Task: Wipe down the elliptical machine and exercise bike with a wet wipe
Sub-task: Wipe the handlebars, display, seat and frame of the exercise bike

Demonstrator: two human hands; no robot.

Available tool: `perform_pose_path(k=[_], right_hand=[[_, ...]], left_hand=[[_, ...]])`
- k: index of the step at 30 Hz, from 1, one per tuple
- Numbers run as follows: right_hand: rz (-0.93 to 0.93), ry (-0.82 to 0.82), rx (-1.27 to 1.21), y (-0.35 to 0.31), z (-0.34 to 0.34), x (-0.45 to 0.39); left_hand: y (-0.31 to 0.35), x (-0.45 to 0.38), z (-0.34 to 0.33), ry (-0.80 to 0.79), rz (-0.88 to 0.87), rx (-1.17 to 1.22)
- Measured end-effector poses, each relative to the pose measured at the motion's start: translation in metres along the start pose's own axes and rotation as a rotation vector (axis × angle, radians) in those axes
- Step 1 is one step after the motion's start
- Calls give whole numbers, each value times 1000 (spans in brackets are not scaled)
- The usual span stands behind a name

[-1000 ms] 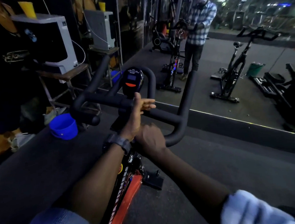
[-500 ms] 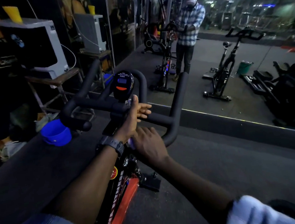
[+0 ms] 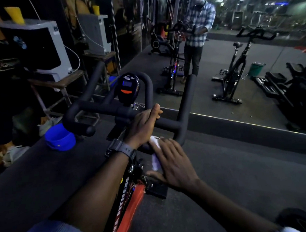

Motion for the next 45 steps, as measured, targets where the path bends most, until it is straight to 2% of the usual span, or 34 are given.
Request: perform_pose_path(k=[3,6,9,11,14,17,21,24,29,31,34,37,39,41,45], right_hand=[[-202,9,20,39,-2,17],[-362,25,-142,52,-2,7],[-415,116,-323,30,-4,9],[-382,135,-336,23,-8,22],[-426,130,-266,62,-10,9],[-534,-23,-258,106,-6,-25],[-314,-45,-278,90,-1,-15],[-127,-72,-202,98,7,6],[-83,-120,-231,114,14,-42],[-144,-178,-321,105,15,-66],[-192,-105,-368,89,12,-90],[-133,-70,-386,85,16,-78],[-135,-158,-313,97,27,-58],[-58,-201,-295,113,34,-41],[29,-91,-255,123,30,-54]], left_hand=[[3,1,-4,55,-84,-80],[1,1,-7,71,-130,-159],[4,7,-13,75,-267,-412],[4,9,-17,72,-300,-485],[5,7,-17,67,-253,-428],[4,7,-16,45,-184,-300],[5,8,-12,45,-98,-38],[9,7,-10,113,-73,45],[10,3,-6,182,0,124],[13,4,-5,195,0,122],[14,6,-5,212,35,78],[13,6,-5,221,14,91],[12,8,-3,215,29,87],[12,8,-1,233,46,86],[6,4,0,273,63,187]])
Point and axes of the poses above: each hand's wrist, its own x-axis away from the middle knuckle, its own z-axis out of the back of the hand, y = z × x, the point moved 1 cm from there along -x, towards the middle knuckle, and after that the axes turned 12 degrees about z, right-handed, at the moved point
